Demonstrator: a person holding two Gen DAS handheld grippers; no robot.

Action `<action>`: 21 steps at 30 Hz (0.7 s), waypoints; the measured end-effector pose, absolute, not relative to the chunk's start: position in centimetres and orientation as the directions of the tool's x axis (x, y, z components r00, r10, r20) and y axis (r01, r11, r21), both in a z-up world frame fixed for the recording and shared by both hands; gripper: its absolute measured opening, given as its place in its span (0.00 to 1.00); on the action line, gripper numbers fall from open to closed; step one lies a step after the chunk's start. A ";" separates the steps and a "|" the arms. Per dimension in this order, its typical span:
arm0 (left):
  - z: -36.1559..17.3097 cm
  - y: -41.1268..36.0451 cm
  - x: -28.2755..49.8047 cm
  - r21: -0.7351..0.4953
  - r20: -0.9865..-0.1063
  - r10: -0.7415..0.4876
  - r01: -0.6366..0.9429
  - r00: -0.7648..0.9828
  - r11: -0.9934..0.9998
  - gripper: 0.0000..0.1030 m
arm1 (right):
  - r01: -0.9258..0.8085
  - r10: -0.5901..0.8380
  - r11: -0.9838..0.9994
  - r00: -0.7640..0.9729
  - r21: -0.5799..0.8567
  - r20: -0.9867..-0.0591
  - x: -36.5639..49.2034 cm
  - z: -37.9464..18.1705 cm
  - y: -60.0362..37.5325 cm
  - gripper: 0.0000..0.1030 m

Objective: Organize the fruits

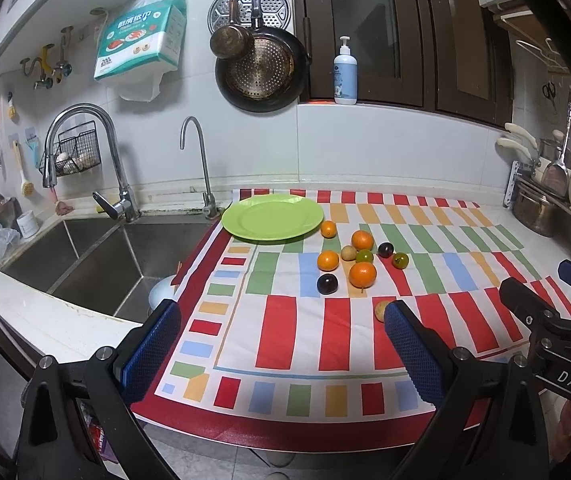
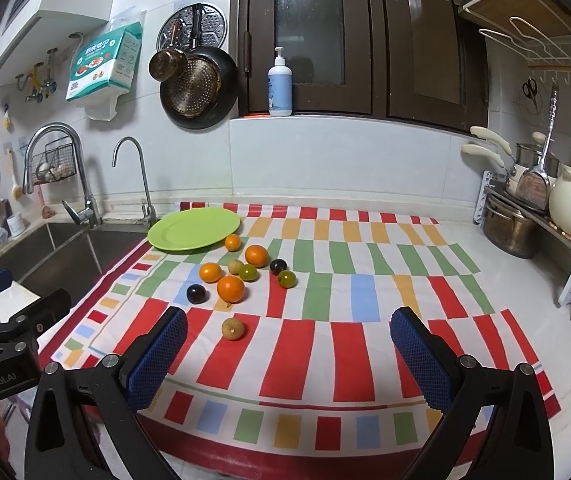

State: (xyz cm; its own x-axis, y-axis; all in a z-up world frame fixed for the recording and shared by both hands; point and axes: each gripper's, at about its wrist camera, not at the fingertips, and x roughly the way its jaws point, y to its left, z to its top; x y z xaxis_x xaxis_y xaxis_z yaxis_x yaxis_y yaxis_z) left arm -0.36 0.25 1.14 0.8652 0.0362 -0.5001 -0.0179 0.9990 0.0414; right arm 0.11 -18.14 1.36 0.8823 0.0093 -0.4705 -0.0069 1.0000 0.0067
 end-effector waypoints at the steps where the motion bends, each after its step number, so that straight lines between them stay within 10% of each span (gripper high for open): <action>1: 1.0 0.3 -0.5 0.042 -0.499 0.037 -0.018 0.866 0.999 1.00 | -0.006 0.008 1.000 0.882 0.005 -0.471 0.1 1.3 -18.1 1.00; 21: 0.9 0.1 -0.3 0.042 -0.498 0.034 -0.015 0.866 0.999 1.00 | -0.006 0.008 1.000 0.880 0.006 -0.475 0.3 1.3 -18.3 1.00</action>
